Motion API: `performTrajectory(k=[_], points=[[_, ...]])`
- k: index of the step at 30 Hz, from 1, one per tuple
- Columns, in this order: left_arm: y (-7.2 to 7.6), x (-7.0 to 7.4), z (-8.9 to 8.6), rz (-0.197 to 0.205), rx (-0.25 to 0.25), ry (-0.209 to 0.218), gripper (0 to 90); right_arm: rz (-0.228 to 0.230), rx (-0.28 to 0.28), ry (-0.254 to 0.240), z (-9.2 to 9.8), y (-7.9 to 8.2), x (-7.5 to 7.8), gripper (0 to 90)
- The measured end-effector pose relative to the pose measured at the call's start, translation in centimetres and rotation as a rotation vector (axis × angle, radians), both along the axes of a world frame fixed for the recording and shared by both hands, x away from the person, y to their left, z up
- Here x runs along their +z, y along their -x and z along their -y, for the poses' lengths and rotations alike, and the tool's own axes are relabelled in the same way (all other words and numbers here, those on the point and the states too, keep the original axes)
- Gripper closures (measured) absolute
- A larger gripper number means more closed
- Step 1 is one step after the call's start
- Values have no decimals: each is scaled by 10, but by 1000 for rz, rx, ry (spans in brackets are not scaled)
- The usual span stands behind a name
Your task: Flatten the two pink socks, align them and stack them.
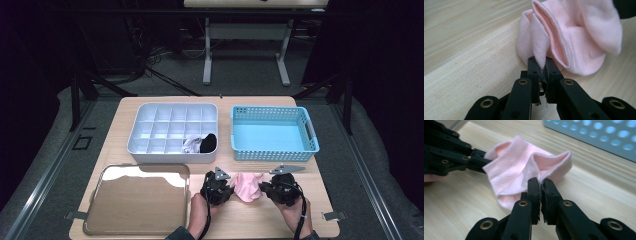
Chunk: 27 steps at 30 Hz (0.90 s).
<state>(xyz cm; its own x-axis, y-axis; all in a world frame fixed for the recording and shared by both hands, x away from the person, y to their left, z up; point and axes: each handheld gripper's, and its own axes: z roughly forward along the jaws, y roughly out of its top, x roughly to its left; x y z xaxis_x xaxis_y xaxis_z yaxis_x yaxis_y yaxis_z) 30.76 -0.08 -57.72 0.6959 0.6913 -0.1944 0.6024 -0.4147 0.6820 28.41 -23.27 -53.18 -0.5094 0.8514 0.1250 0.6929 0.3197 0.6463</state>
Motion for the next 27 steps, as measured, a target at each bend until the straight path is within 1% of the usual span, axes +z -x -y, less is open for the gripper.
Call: performTrajectory(k=[1,3,4,5,6,10,12,14,15,17,18,19,20,21,22,23,24,25,27], points=[[0,0,0,-3,7,9,854,-6,-23,11,8,0,0,857],[0,0,-2,-7,11,9,853,-16,-35,18,14,0,-1,857],[0,-1,-3,-12,17,16,853,-24,-49,18,18,0,-2,857],[0,-1,-4,-9,21,17,853,-32,-50,29,21,0,-3,856],[0,-1,-6,-12,25,20,853,-35,-59,21,22,0,-4,857],[1,0,-9,-17,34,24,852,-52,-72,36,25,0,-9,857],[1,0,-12,-18,38,25,851,-60,-86,49,28,-2,-14,857],[2,1,-15,-27,44,45,851,-64,-98,60,30,-5,-17,857],[3,1,-15,-30,44,46,851,-69,-107,69,32,-7,-19,856],[4,1,-16,-35,42,49,850,-76,-110,64,32,-8,-20,853],[4,1,-16,-40,41,53,846,-69,-126,92,33,-11,-22,817],[4,1,-17,-40,39,52,845,-71,-128,100,33,-12,-22,769],[4,1,-17,-40,39,52,841,-71,-128,100,33,-12,-22,769],[4,2,-18,-46,40,58,821,-58,-136,92,34,-12,-20,640],[4,2,-18,-46,40,58,802,-58,-136,92,34,-12,-20,640],[4,4,-19,-50,37,66,762,-43,-138,77,35,-8,-15,575],[4,4,-20,-49,36,74,743,-32,-135,73,35,-5,-11,558],[3,5,-21,-46,26,71,726,-23,-133,65,35,-3,-8,539],[4,7,-23,-43,32,74,661,4,-113,52,32,3,0,500]])
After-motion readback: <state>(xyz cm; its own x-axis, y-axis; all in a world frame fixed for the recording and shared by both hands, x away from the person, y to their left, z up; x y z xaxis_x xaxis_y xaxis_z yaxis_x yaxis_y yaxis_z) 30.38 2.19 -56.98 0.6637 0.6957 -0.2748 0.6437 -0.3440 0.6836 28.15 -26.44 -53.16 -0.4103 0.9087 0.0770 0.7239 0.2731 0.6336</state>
